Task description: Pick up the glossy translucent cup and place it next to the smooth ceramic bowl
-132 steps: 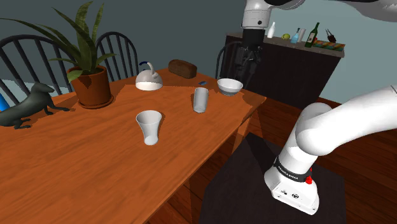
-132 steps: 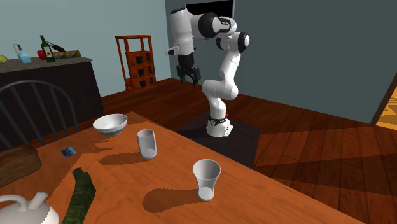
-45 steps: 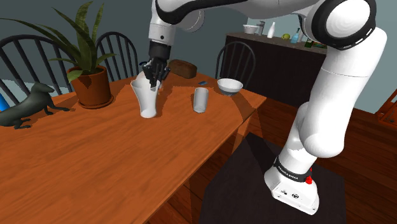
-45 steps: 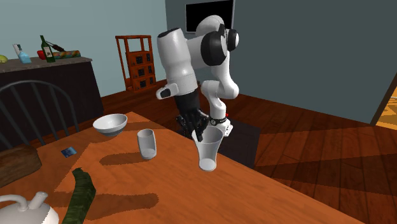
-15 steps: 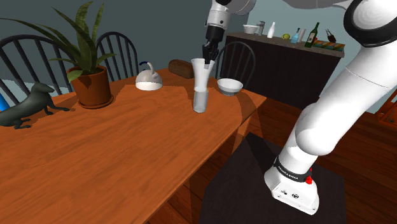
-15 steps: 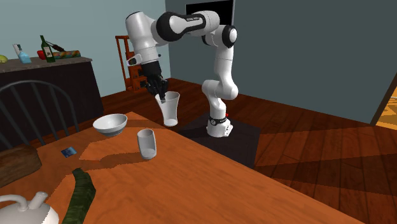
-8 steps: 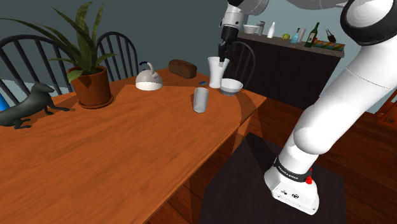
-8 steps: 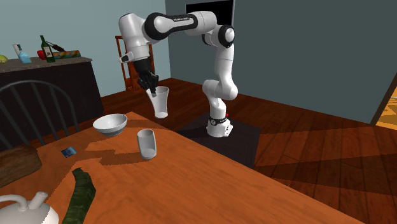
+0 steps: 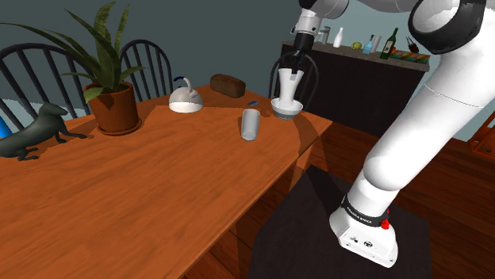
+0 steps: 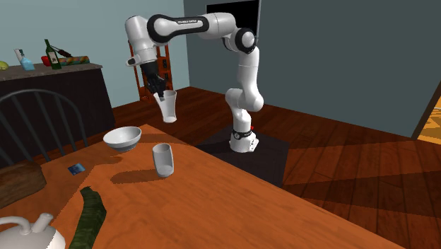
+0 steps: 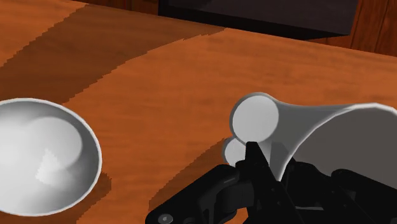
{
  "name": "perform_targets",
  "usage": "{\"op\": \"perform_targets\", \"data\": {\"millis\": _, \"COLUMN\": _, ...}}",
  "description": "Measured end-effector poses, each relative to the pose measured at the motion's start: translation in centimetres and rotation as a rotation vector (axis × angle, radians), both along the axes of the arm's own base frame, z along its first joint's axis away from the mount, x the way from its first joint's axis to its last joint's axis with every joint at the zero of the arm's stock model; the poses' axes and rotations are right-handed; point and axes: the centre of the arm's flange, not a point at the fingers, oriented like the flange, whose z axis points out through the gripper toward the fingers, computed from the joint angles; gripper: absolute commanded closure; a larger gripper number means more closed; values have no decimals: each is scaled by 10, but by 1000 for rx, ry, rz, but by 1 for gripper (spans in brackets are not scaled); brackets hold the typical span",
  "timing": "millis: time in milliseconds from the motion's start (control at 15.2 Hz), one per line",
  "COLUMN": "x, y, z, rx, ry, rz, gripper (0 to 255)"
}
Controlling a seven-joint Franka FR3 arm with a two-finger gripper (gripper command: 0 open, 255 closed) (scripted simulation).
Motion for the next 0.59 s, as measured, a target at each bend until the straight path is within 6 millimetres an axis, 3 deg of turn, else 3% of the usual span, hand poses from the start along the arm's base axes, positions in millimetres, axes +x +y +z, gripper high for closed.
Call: {"op": "perform_targets", "data": {"millis": 594, "x": -34, "y": -117, "z": 1, "rx": 0, "ry": 0, "rz": 0, "gripper": 255}}
